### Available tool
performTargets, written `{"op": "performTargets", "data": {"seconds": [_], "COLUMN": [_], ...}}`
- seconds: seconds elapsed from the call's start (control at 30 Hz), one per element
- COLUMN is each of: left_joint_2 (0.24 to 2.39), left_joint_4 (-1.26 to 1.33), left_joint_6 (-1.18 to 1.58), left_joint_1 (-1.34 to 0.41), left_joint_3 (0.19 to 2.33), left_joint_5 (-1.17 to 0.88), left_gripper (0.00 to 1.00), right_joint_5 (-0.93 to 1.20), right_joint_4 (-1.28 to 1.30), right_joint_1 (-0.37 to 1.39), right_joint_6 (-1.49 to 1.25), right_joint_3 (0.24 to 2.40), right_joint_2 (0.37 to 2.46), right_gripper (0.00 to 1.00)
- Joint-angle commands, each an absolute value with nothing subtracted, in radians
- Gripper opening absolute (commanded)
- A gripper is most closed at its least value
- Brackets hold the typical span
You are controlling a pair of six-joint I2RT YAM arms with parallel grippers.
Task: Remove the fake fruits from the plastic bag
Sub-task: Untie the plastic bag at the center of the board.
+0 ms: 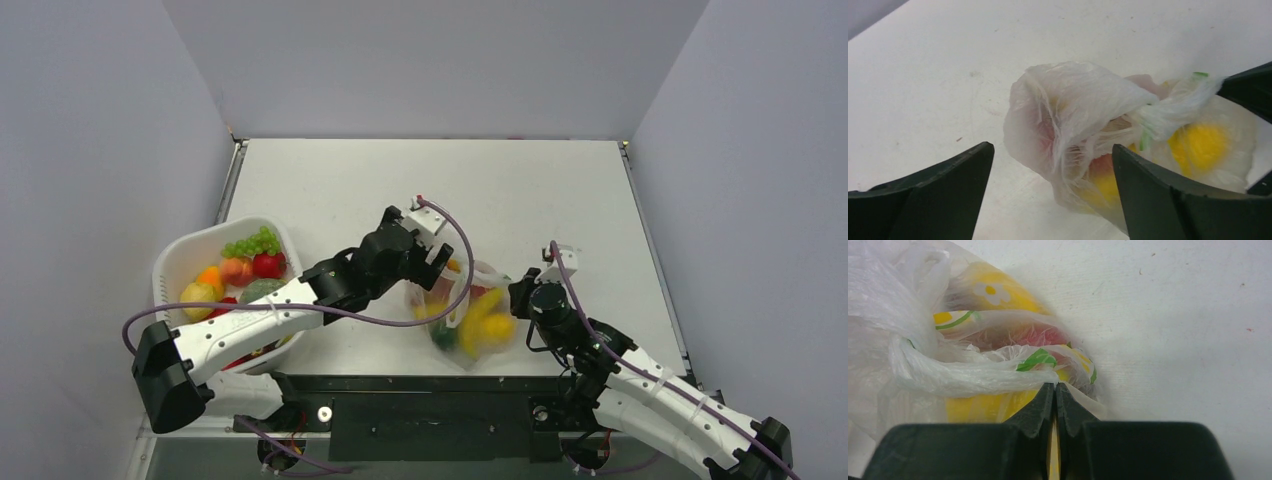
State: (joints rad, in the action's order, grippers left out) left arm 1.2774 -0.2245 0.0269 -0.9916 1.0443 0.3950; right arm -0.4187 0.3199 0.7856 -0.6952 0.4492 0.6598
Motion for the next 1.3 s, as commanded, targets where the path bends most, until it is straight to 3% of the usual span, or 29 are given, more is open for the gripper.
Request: {"op": "performTargets", "data": {"seconds": [0.0,0.33,0.53,0.67,0.83,0.9,1.13,1.2,1.23,1.27], "left_joint_2": [1.192,1.448,1.601,1.619,1.593,1.57,1.529,1.522,1.521,1.521], "left_joint_4": [-0.305,-0.482,-0.514,-0.513,-0.533,-0.547,-0.606,-0.61,-0.61,-0.609], "left_joint_6": [0.242,0.277,0.328,0.395,0.496,0.517,0.527,0.512,0.504,0.485], "left_joint_1": [-0.986,-0.989,-1.028,-1.058,-1.073,-1.074,-1.075,-1.074,-1.074,-1.074], "left_joint_3": [1.144,1.408,1.478,1.44,1.378,1.36,1.334,1.327,1.323,1.316], "left_joint_5": [0.21,0.14,0.273,0.34,0.423,0.448,0.46,0.46,0.457,0.449], "left_gripper": [0.94,0.96,0.92,0.79,0.46,0.42,0.73,0.74,0.72,0.63], "right_joint_5": [-0.317,-0.13,-0.076,-0.067,-0.06,-0.068,-0.112,-0.138,-0.144,-0.16], "right_joint_4": [0.315,0.288,0.325,0.376,0.349,0.346,0.367,0.369,0.369,0.368], "right_joint_1": [0.781,0.78,0.779,0.779,0.777,0.778,0.778,0.777,0.777,0.777], "right_joint_6": [-0.63,-0.644,-0.62,-0.596,-0.599,-0.597,-0.617,-0.621,-0.622,-0.624], "right_joint_3": [0.493,0.462,0.443,0.456,0.417,0.421,0.428,0.426,0.425,0.424], "right_joint_2": [0.664,0.633,0.561,0.527,0.467,0.479,0.499,0.488,0.486,0.486], "right_gripper": [0.0,0.0,0.0,0.0,0.0,0.0,0.0,0.0,0.0,0.0]}}
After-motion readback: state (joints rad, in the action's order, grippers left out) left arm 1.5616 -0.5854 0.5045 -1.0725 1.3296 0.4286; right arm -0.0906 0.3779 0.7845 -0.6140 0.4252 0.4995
